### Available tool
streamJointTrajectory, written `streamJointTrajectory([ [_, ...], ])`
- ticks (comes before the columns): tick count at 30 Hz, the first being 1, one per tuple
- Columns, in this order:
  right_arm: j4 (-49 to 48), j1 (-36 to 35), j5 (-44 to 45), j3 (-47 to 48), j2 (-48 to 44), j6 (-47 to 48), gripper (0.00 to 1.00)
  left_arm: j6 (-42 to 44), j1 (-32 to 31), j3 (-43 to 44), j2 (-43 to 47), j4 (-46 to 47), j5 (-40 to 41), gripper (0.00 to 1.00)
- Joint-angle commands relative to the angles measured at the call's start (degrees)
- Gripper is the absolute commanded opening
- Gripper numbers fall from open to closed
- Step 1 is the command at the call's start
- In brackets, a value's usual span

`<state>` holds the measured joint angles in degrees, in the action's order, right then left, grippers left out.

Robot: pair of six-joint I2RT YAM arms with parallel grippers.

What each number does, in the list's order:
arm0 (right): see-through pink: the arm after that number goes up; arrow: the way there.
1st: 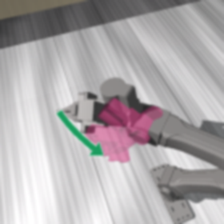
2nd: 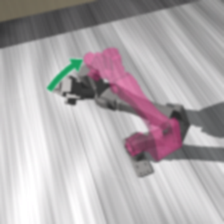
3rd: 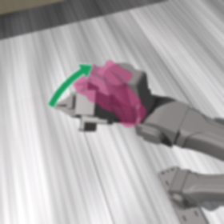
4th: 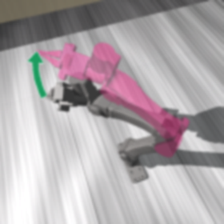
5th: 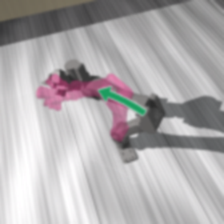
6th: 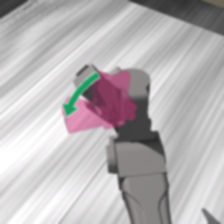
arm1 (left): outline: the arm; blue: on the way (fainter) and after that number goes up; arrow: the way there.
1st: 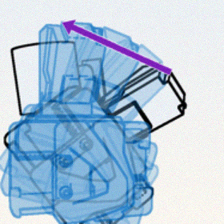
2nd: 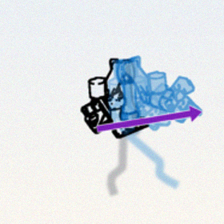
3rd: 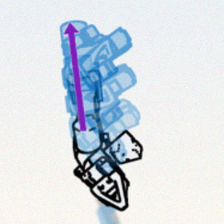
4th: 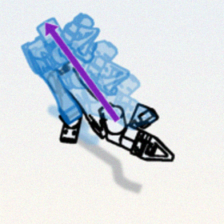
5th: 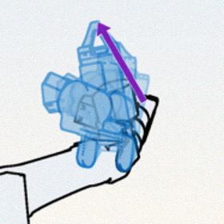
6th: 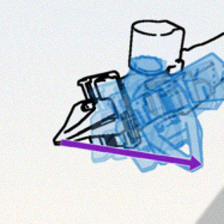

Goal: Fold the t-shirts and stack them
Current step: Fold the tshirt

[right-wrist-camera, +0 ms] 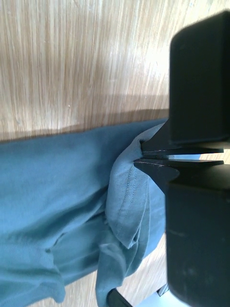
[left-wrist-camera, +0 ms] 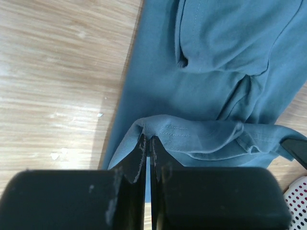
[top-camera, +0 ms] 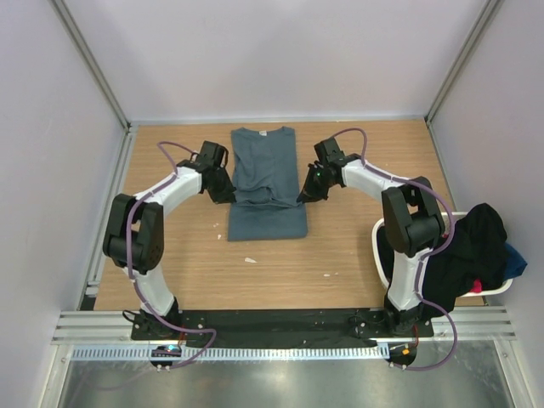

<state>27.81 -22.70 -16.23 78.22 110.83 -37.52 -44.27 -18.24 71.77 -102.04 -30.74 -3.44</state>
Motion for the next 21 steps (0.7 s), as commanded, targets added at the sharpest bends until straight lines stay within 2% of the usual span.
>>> streamJointTrajectory([
  [1, -0.8, 0.3, -0.6, 3.0, 0.8, 1.5, 0.01, 1.1, 0.4, 2.6, -1.1, 2.8, -1.0, 0.0],
  [11, 1.0, 0.2, 1.4, 9.2, 3.7, 2.8, 0.01, 1.8, 0.4, 2.9, -3.2, 4.6, -1.8, 0.0],
  [21, 2.0, 0.4, 1.9, 10.1, 6.3, 3.2, 0.01, 2.5, 0.4, 4.0, -4.9, 4.4, -0.8, 0.0],
])
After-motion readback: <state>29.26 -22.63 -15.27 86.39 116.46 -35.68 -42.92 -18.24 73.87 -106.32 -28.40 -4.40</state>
